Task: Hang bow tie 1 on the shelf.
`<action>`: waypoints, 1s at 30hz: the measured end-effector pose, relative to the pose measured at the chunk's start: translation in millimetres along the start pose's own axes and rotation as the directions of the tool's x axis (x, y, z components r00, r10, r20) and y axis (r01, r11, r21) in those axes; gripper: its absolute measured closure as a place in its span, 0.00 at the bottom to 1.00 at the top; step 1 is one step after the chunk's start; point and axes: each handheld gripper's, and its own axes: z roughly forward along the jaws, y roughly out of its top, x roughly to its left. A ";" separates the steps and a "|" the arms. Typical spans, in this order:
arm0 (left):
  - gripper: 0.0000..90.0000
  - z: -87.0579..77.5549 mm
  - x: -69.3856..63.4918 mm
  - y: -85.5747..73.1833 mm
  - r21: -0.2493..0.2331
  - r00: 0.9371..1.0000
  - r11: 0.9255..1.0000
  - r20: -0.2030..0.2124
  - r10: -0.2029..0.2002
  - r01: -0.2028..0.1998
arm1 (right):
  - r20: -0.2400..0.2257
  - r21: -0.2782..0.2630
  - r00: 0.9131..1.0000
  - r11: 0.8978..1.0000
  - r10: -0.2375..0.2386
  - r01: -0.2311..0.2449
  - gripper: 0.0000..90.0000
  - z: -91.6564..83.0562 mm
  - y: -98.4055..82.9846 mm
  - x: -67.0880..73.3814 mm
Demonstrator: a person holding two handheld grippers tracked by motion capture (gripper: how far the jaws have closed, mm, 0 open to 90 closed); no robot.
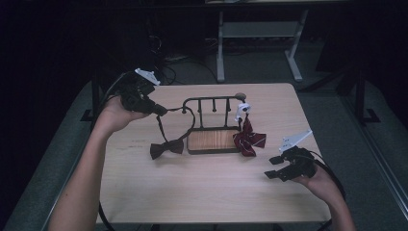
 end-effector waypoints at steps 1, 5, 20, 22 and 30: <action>1.00 0.9 4.0 -1.1 -0.001 1.000 1.000 0.002 -0.017 0.017 | 0.000 0.001 1.000 1.000 0.000 0.000 0.44 -0.2 0.3 -0.1; 1.00 3.1 11.8 -2.8 0.009 0.999 0.999 0.001 -0.039 0.039 | 0.006 -0.002 1.000 1.000 -0.007 0.007 0.44 -0.9 0.3 -0.4; 1.00 12.6 24.0 -1.2 0.057 0.997 0.996 -0.020 -0.073 0.074 | 0.003 -0.002 1.000 1.000 -0.007 0.007 0.44 -0.8 0.6 -0.2; 1.00 13.4 24.3 0.1 0.061 0.997 0.995 -0.026 -0.076 0.077 | 0.002 -0.002 1.000 1.000 -0.007 0.007 0.44 -0.8 0.6 -0.2; 1.00 18.8 27.6 4.1 0.083 0.996 0.993 -0.030 -0.085 0.087 | -0.003 -0.001 1.000 1.000 -0.002 0.002 0.44 -0.5 0.5 0.0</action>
